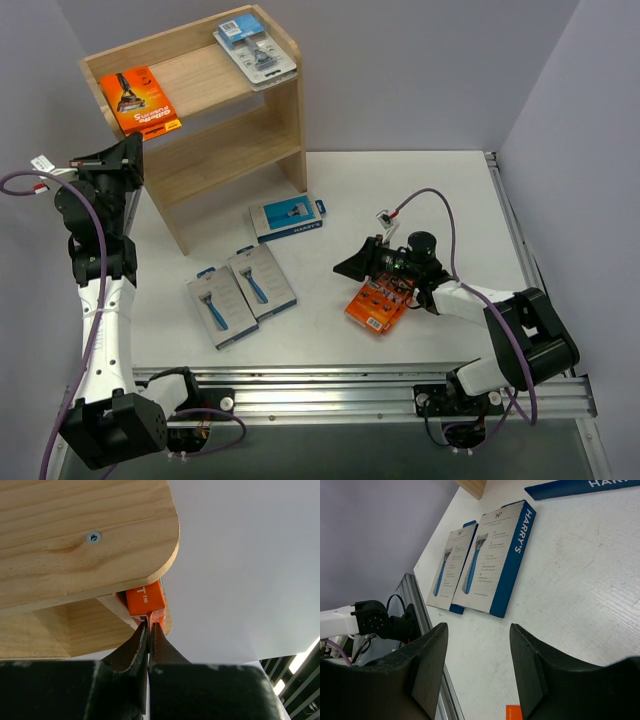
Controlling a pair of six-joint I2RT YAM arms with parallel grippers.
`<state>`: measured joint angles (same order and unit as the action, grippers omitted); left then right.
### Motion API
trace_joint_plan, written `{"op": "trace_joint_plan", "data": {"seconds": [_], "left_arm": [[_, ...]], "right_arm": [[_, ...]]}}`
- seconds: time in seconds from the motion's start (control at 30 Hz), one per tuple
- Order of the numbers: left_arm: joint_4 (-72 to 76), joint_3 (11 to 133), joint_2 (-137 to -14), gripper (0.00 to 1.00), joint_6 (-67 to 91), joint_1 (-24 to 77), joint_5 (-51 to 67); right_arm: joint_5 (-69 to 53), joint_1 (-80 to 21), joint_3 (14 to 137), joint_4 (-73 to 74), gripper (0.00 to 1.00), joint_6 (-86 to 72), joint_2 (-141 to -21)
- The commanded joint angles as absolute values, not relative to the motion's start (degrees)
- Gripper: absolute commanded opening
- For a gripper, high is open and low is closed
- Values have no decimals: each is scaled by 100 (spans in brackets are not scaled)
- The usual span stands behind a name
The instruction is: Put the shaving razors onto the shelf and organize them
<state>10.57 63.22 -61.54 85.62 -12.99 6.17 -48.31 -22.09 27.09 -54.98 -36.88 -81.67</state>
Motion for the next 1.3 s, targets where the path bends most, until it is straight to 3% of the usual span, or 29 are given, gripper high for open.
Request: {"op": "trace_joint_plan", "data": {"seconds": [0.0,0.93,1.27], "left_arm": [[1494,6372,-6126,2,8481,-1424,396],[1748,6153,-6038,2,8605,-1644,62],[1942,6091,-6003,40,8446,-1644,70]], "right_arm": [[-4966,-2171,2909,-5660,48,-3586,-8227],[-4957,-2171,2953,-5643,47,-3568,-8358],[-4957,-2171,2918,-5625,47,-3560,-8323]]}}
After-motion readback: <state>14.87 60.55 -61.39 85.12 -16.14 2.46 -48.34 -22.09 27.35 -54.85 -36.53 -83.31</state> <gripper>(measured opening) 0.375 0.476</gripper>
